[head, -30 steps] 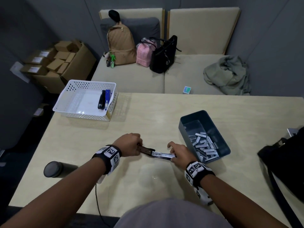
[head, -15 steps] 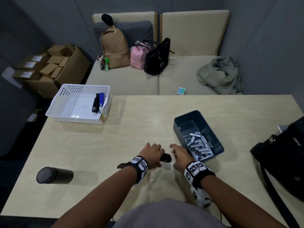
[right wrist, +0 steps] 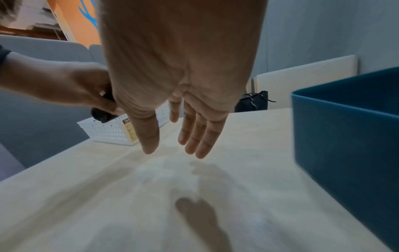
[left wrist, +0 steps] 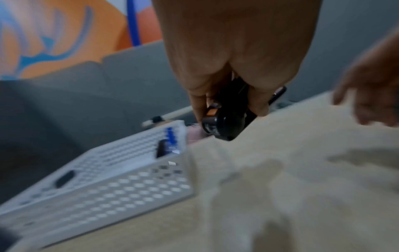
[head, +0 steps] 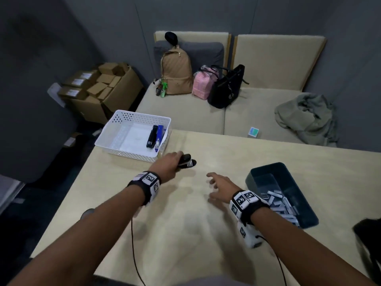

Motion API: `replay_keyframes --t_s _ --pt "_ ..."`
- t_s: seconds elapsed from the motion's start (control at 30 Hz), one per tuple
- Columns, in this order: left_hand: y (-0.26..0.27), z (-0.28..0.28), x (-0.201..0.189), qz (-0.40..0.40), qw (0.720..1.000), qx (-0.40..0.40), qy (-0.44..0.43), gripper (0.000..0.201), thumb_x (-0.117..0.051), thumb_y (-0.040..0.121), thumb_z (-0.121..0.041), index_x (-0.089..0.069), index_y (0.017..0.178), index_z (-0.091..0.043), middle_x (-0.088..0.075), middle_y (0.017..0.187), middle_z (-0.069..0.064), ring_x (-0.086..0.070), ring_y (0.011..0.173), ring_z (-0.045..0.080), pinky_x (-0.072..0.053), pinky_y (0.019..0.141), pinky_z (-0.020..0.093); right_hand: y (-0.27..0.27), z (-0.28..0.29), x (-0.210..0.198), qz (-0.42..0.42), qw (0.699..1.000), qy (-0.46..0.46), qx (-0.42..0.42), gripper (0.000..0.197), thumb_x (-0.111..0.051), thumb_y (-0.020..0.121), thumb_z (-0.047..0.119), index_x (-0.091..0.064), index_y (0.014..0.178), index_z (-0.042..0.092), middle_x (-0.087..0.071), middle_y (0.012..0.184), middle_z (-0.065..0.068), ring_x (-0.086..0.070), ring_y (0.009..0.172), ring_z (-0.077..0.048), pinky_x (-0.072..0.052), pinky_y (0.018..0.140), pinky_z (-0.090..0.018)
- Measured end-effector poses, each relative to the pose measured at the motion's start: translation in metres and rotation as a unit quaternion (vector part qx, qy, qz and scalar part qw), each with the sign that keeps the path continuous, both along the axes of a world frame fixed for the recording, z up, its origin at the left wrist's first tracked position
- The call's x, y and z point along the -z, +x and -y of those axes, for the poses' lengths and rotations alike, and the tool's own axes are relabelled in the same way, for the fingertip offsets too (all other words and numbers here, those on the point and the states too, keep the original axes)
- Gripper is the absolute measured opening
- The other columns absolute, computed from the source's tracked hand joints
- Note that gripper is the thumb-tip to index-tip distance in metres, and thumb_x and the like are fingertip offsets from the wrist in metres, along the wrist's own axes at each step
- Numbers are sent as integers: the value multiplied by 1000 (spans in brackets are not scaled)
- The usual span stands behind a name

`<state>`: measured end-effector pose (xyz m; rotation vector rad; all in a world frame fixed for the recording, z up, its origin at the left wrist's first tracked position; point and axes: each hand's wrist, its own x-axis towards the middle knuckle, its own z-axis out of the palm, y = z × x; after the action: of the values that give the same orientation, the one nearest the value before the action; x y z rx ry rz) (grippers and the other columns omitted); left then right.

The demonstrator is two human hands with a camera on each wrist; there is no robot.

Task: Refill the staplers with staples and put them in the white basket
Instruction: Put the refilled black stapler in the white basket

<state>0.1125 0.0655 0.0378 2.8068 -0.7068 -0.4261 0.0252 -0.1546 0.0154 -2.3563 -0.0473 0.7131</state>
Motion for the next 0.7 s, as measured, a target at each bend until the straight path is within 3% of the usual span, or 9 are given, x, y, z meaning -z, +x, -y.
replay_keyframes --t_s 0.17,0.3,0.5,0.7 --pt "62 -68 -24 46 975 -195 -99 53 -64 86 -19 -38 130 -9 -65 106 20 -62 93 40 -48 72 40 39 -44 -13 43 999 26 7 64 -67 83 14 -37 139 18 -55 125 -8 -52 99 -18 -43 89 -27" --pt "110 -108 -13 40 949 -300 -88 54 -66 84 -18 -38 130 -7 -64 106 24 -62 94 43 -48 74 42 77 -84 -19 59 997 50 6 62 -67 83 14 -38 138 19 -54 123 -7 -53 98 -18 -44 87 -27" --pt "168 -122 22 -22 936 -350 -31 27 -64 81 -19 -56 101 -4 -65 98 19 -63 83 37 -51 69 37 116 -127 -11 37 999 34 -20 64 -66 84 16 -35 141 18 -52 128 -8 -52 114 -23 -43 96 -31" --pt "210 -122 65 -78 932 -355 -13 40 -63 85 -35 -52 112 -7 -63 109 14 -63 99 35 -53 83 41 127 -130 15 3 999 33 -20 61 -64 86 18 -37 140 21 -51 129 -7 -52 113 -21 -43 97 -29"
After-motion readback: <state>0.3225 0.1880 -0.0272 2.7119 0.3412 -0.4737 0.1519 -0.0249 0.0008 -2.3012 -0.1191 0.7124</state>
